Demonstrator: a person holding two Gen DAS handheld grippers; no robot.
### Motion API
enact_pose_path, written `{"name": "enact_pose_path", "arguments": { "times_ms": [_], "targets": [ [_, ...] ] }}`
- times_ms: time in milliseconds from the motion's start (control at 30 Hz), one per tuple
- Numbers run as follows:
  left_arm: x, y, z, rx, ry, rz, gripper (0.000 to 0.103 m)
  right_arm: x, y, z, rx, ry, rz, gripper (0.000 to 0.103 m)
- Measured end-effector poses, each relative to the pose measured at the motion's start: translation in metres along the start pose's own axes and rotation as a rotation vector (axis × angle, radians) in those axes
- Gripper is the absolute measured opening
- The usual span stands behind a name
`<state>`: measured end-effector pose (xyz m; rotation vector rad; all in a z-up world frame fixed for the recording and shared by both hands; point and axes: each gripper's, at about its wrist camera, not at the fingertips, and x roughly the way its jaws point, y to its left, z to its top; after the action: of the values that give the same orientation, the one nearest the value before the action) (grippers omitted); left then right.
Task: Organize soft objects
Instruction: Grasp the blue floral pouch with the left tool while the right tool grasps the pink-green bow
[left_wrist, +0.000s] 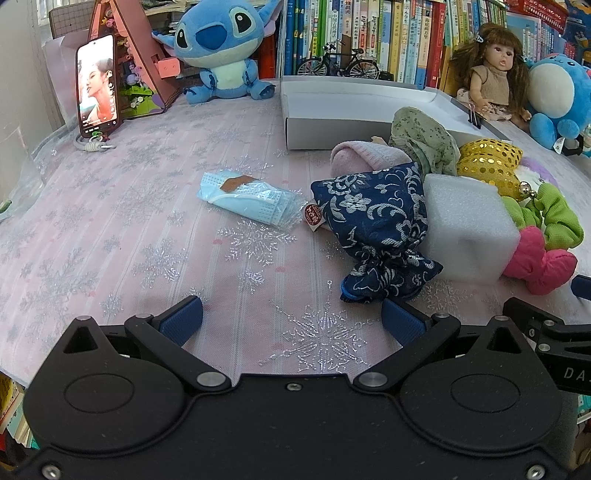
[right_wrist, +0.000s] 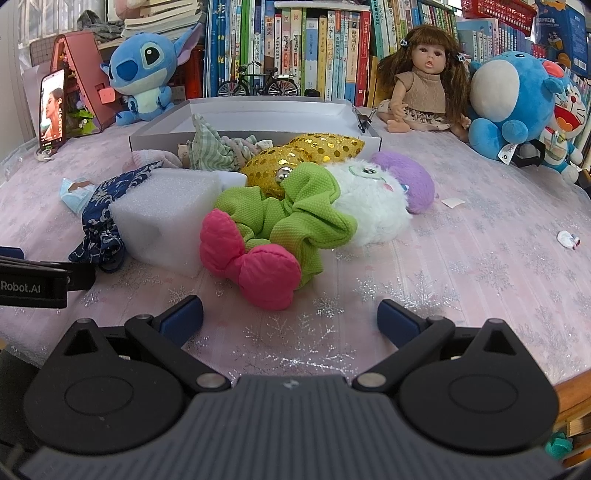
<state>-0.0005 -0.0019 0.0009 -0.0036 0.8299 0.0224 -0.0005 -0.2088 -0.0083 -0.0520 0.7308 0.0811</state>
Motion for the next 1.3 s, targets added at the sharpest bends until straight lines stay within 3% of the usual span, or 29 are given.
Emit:
{"name": "enact_pose_path", "arguments": {
  "times_ms": [300, 433, 533, 700, 867, 1100, 1133, 1200, 1300],
  "targets": [
    [-0.003, 0.004, -0.006, 0.003, -0.033, -0.015, 0.102, -0.001, 0.001, -0.004, 0.011, -0.041, -0.006, 0.103],
    [-0.010, 0.007, -0.003, -0.012, -0.046, -0.069, 0.093, -0.002, -0.001, -0.005, 0.022, -0.063, -0.002, 0.102],
    [-0.016, 0.008, 0.000, -0.020, -0.066, -0.128, 0.082, -0.007, -0.002, -0.004, 0.031, -0.098, 0.019, 0.097],
    [-0.020, 0.001, 0.008, -0.012, -0.084, -0.181, 0.056, -0.016, 0.001, 0.002, 0.010, -0.173, 0.026, 0.085],
    [-0.017, -0.008, 0.017, 0.007, -0.114, -0.210, 0.053, -0.016, 0.009, 0.006, -0.015, -0.180, 0.046, 0.067],
    [-0.001, -0.019, 0.028, 0.007, -0.127, -0.197, 0.054, -0.008, 0.019, 0.009, -0.058, -0.178, 0.038, 0.060],
    [0.000, -0.019, 0.028, 0.007, -0.126, -0.199, 0.052, -0.008, 0.019, 0.009, -0.063, -0.179, 0.036, 0.058],
    [-0.002, -0.018, 0.027, 0.002, -0.136, -0.205, 0.038, -0.008, 0.020, 0.008, -0.061, -0.183, 0.032, 0.054],
    [-0.006, -0.014, 0.025, -0.004, -0.129, -0.232, 0.033, -0.015, 0.018, 0.005, -0.058, -0.200, 0.023, 0.049]
  ]
}}
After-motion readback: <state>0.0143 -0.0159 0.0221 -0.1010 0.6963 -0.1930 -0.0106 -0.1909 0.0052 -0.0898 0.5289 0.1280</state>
